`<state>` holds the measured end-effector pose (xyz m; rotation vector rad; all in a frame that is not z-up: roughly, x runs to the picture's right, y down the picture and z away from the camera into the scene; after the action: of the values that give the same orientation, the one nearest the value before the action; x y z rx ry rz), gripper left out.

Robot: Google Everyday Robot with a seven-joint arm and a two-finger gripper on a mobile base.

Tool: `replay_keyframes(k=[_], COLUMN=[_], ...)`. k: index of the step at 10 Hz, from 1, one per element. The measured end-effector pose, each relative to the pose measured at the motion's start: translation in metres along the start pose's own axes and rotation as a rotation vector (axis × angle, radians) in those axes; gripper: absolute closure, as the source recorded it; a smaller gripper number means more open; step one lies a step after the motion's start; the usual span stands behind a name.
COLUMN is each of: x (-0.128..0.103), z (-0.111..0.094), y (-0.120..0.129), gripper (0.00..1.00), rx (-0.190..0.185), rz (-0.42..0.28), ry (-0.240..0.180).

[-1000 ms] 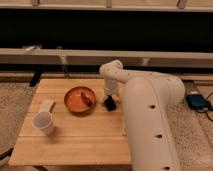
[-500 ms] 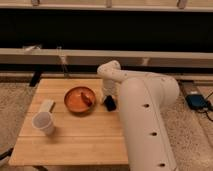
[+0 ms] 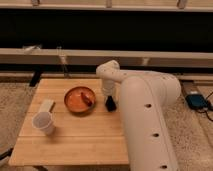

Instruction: Place the eraser on the white sponge

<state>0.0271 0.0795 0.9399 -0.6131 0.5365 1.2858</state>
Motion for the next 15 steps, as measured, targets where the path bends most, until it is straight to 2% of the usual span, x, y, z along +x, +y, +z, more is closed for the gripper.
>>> replay_keyframes(k=[1, 2, 4, 6, 10, 12, 15], x=[0.001, 0.000, -0.010, -0.024, -0.051, -0.059, -0.053], z=[-0.014, -0.027, -0.065, -0.086, -0.113, -0.123, -0.137], y=[0.001, 0.002, 0.015, 0.034, 0.098, 0.142, 0.229], gripper=[0.98, 1.00, 1.00, 1.00, 1.00, 1.00, 1.00], rx=[0.011, 0.020, 0.038, 0.035, -0.023, -0.057, -0.109], rz=[-0.002, -0.008, -0.050, -0.092, -0.220, -0.309, -0.484], ry=[-0.008, -0.016, -0.039, -0.055, -0.095, -0.114, -0.148])
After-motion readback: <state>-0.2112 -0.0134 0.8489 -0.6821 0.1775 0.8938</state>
